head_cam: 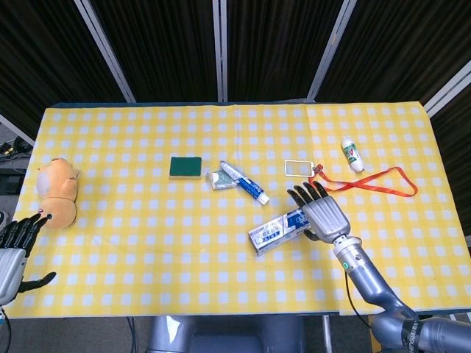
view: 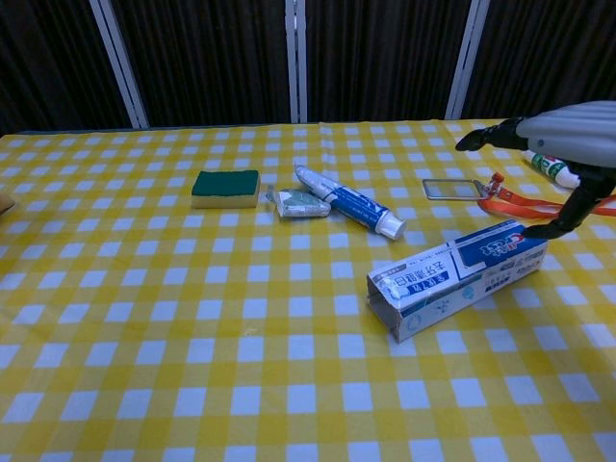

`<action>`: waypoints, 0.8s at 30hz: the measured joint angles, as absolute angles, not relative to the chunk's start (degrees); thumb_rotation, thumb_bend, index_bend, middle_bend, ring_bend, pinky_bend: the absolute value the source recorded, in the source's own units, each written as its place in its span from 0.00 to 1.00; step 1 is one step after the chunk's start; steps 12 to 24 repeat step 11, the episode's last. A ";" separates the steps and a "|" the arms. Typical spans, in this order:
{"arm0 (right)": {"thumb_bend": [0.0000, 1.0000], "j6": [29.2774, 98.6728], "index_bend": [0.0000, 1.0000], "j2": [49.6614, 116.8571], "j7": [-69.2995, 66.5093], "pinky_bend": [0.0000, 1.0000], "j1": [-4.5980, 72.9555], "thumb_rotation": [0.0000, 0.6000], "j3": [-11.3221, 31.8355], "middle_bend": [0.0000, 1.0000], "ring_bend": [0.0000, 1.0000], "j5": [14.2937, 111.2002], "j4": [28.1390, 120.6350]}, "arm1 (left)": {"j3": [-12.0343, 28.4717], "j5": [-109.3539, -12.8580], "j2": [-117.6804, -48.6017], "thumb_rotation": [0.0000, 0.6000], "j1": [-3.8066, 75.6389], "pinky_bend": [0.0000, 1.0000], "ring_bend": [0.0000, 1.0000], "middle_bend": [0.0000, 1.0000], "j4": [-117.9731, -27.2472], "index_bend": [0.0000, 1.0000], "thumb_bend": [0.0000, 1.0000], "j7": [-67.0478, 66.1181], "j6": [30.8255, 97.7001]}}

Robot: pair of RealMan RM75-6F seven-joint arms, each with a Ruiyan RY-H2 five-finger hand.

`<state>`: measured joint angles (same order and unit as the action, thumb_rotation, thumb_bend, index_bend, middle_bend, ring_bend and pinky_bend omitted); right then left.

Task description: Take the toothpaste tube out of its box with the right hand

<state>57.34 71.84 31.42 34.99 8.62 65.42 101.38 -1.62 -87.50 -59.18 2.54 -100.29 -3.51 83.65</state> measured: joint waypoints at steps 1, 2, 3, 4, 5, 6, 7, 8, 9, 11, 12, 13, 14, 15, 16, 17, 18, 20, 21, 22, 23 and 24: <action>0.13 58.27 0.07 70.40 30.75 0.01 34.34 1.00 8.32 0.07 0.00 66.86 102.19 | -1.61 -87.61 -59.06 1.00 2.46 0.00 0.00 0.00 -100.33 0.00 0.00 -3.27 83.89; 0.13 59.06 0.07 69.39 30.20 0.01 33.79 1.00 8.06 0.07 0.00 68.10 102.70 | -1.60 -87.69 -58.99 1.00 2.40 0.00 0.00 0.00 -100.36 0.00 0.00 -3.12 84.06; 0.13 60.05 0.08 68.54 29.54 0.01 33.13 1.00 7.74 0.08 0.00 69.52 103.10 | -1.60 -87.79 -58.91 1.00 2.34 0.00 0.00 0.00 -100.39 0.00 0.00 -2.94 84.22; 0.13 61.58 0.08 67.64 28.38 0.01 32.14 1.00 7.21 0.08 0.00 71.73 103.44 | -1.60 -87.91 -58.82 1.00 2.25 0.00 0.00 0.00 -100.41 0.00 0.00 -2.69 84.45; 0.13 62.89 0.08 67.02 27.24 0.01 31.31 1.00 6.73 0.08 0.00 73.65 103.52 | -1.60 -87.99 -58.77 1.00 2.18 0.00 0.00 0.00 -100.40 0.00 0.00 -2.53 84.59; 0.13 64.86 0.08 66.23 25.33 0.01 30.13 1.00 5.98 0.07 0.00 76.56 103.37 | -1.60 -88.02 -58.76 1.00 2.14 0.00 0.00 0.00 -100.34 0.00 0.00 -2.40 84.65; 0.13 66.51 0.07 65.67 23.66 0.00 29.18 1.00 5.36 0.07 0.00 78.93 103.07 | -1.63 -88.04 -58.76 1.00 2.09 0.00 0.00 0.00 -100.27 0.00 0.00 -2.22 84.67; 0.12 68.40 0.07 65.17 21.87 0.00 28.13 1.00 4.68 0.06 0.00 81.44 102.54 | -1.66 -88.11 -58.77 1.00 2.06 0.00 0.00 0.00 -100.23 0.00 0.00 -2.11 84.71; 0.11 71.29 0.06 64.61 19.48 0.00 26.61 1.00 3.74 0.05 0.00 84.86 101.44 | -1.69 -88.22 -58.78 1.00 2.02 0.00 0.00 0.00 -100.20 0.00 0.00 -2.06 84.79; 0.07 76.10 0.05 64.00 16.23 0.00 24.17 1.00 2.39 0.03 0.00 89.54 98.97 | -1.76 -88.60 -58.77 1.00 1.90 0.00 0.00 0.00 -100.23 0.00 0.00 -1.93 85.14; 0.07 76.10 0.05 64.00 16.23 0.00 24.17 1.00 2.39 0.03 0.00 89.54 98.97 | -1.76 -88.60 -58.77 1.00 1.90 0.00 0.00 0.00 -100.23 0.00 0.00 -1.93 85.14; 0.07 76.10 0.05 64.00 16.23 0.00 24.17 1.00 2.39 0.03 0.00 89.54 98.97 | -1.76 -88.60 -58.77 1.00 1.90 0.00 0.00 0.00 -100.23 0.00 0.00 -1.93 85.14; 0.07 76.10 0.05 64.00 16.23 0.00 24.17 1.00 2.39 0.03 0.00 89.54 98.97 | -1.76 -88.60 -58.77 1.00 1.90 0.00 0.00 0.00 -100.23 0.00 0.00 -1.93 85.14; 0.07 76.10 0.05 64.00 16.23 0.00 24.17 1.00 2.39 0.03 0.00 89.54 98.97 | -1.76 -88.60 -58.77 1.00 1.90 0.00 0.00 0.00 -100.23 0.00 0.00 -1.93 85.14; 0.07 76.10 0.05 64.00 16.23 0.00 24.17 1.00 2.39 0.03 0.00 89.54 98.97 | -1.76 -88.60 -58.77 1.00 1.90 0.00 0.00 0.00 -100.23 0.00 0.00 -1.93 85.14; 0.07 76.10 0.05 64.00 16.23 0.00 24.17 1.00 2.39 0.03 0.00 89.54 98.97 | -1.76 -88.60 -58.77 1.00 1.90 0.00 0.00 0.00 -100.23 0.00 0.00 -1.93 85.14; 0.07 76.10 0.05 64.00 16.23 0.00 24.17 1.00 2.39 0.03 0.00 89.54 98.97 | -1.76 -88.60 -58.77 1.00 1.90 0.00 0.00 0.00 -100.23 0.00 0.00 -1.93 85.14; 0.07 76.10 0.05 64.00 16.23 0.00 24.17 1.00 2.39 0.03 0.00 89.54 98.97 | -1.76 -88.60 -58.77 1.00 1.90 0.00 0.00 0.00 -100.23 0.00 0.00 -1.93 85.14; 0.07 76.10 0.05 64.00 16.23 0.00 24.17 1.00 2.39 0.03 0.00 89.54 98.97 | -1.76 -88.60 -58.77 1.00 1.90 0.00 0.00 0.00 -100.23 0.00 0.00 -1.93 85.14; 0.07 76.10 0.05 64.00 16.23 0.00 24.17 1.00 2.39 0.03 0.00 89.54 98.97 | -1.76 -88.60 -58.77 1.00 1.90 0.00 0.00 0.00 -100.23 0.00 0.00 -1.93 85.14; 0.07 76.10 0.05 64.00 16.23 0.00 24.17 1.00 2.39 0.03 0.00 89.54 98.97 | -1.76 -88.60 -58.77 1.00 1.90 0.00 0.00 0.00 -100.23 0.00 0.00 -1.93 85.14; 0.07 76.10 0.05 64.00 16.23 0.00 24.17 1.00 2.39 0.03 0.00 89.54 98.97 | -1.76 -88.60 -58.77 1.00 1.90 0.00 0.00 0.00 -100.23 0.00 0.00 -1.93 85.14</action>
